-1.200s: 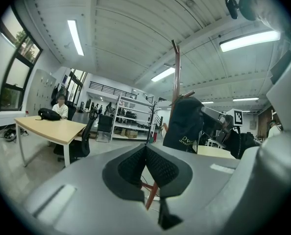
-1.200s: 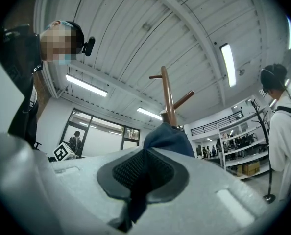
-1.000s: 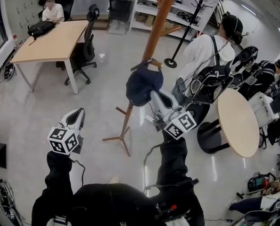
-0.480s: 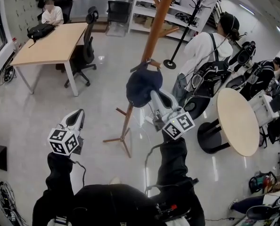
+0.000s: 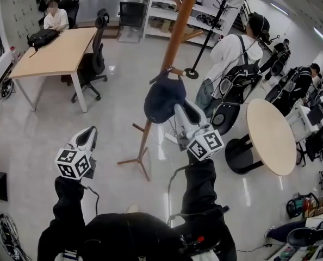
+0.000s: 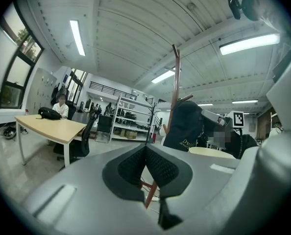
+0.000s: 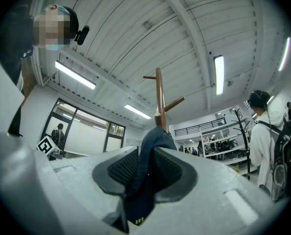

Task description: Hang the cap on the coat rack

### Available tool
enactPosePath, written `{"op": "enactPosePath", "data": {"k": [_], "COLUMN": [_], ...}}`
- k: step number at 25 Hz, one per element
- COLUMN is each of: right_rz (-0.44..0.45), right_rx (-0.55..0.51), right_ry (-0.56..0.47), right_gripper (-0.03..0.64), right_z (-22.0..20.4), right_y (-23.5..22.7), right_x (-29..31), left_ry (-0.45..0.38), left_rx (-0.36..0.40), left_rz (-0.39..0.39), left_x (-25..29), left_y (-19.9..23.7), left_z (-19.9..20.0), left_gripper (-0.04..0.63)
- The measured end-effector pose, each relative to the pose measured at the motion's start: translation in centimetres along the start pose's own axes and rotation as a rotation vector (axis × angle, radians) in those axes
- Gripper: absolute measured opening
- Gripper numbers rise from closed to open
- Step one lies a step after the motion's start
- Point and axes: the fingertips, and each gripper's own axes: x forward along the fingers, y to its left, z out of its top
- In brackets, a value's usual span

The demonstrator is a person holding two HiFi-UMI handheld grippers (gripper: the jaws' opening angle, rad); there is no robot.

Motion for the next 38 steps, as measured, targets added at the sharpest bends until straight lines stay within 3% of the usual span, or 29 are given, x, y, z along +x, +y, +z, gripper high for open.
{"op": "enactPosePath", "data": {"k": [9,38], "right_rz": [-0.106,-0.319], "right_rx": [-0.028,-0.050], "right_ry": [0.014,0.128], "right_gripper": [0.170,0.175], "right_z": [-0.1,-2.5], "right_y": [0.7,11.8], "right_x": [-1.6,-8.8], "left_ry": [-0.002,0.021], "left_rx": [-0.009,0.034], "left_rz": [-0.040,-0.186], "left_x": [-1.3,-8.3], "left_y": [0.7,2.6], "left_z": [-0.3,-1.1], "left_gripper": [0.003,0.003]}}
